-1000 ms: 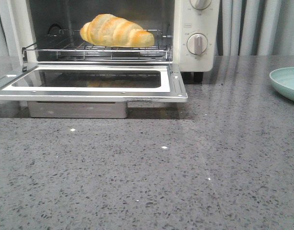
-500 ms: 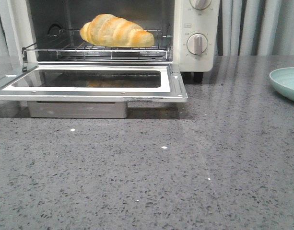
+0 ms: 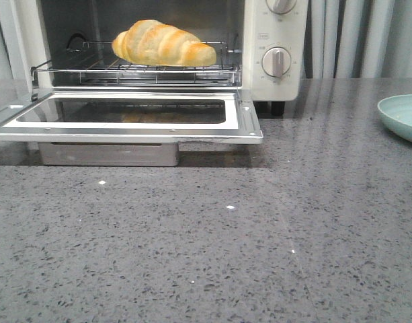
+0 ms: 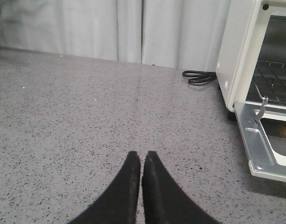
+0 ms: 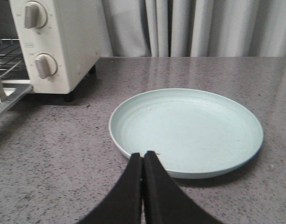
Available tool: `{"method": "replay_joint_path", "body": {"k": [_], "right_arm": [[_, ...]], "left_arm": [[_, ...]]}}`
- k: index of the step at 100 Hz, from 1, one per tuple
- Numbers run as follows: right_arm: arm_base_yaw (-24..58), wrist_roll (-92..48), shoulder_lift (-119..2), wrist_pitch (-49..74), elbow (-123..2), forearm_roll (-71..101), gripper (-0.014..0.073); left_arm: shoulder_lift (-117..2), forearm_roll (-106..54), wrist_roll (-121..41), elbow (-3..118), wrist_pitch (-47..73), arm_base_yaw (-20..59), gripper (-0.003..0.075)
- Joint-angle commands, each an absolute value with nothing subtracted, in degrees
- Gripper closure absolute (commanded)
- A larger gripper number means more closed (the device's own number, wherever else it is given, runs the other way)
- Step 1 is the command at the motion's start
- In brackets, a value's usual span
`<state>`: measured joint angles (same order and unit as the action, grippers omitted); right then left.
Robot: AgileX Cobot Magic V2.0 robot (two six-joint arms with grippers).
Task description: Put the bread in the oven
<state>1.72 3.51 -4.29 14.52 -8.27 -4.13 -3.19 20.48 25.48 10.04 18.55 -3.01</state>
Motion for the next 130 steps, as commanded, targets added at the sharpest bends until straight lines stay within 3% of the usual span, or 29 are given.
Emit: {"method": "replay_joint_path", "body": {"k": [1,81,130], "right_arm": [[0.63,3.19,-3.95,9.23,-8.41,-4.23,0.0662],[-3.11,3.19,1.56,5.84,2.01,-4.23,0.0662],[-3.11,3.19,1.56,10.84,2.01,-4.23,0.0662]], "left_arm": [[-4.11,20.35,25.53,11.7,14.56,-3.08,0.0741],[-4.11,20.35,25.53,11.7,14.56,-3.08,0.0741],[-4.11,20.35,25.53,11.7,14.56,-3.08,0.0741]]}}
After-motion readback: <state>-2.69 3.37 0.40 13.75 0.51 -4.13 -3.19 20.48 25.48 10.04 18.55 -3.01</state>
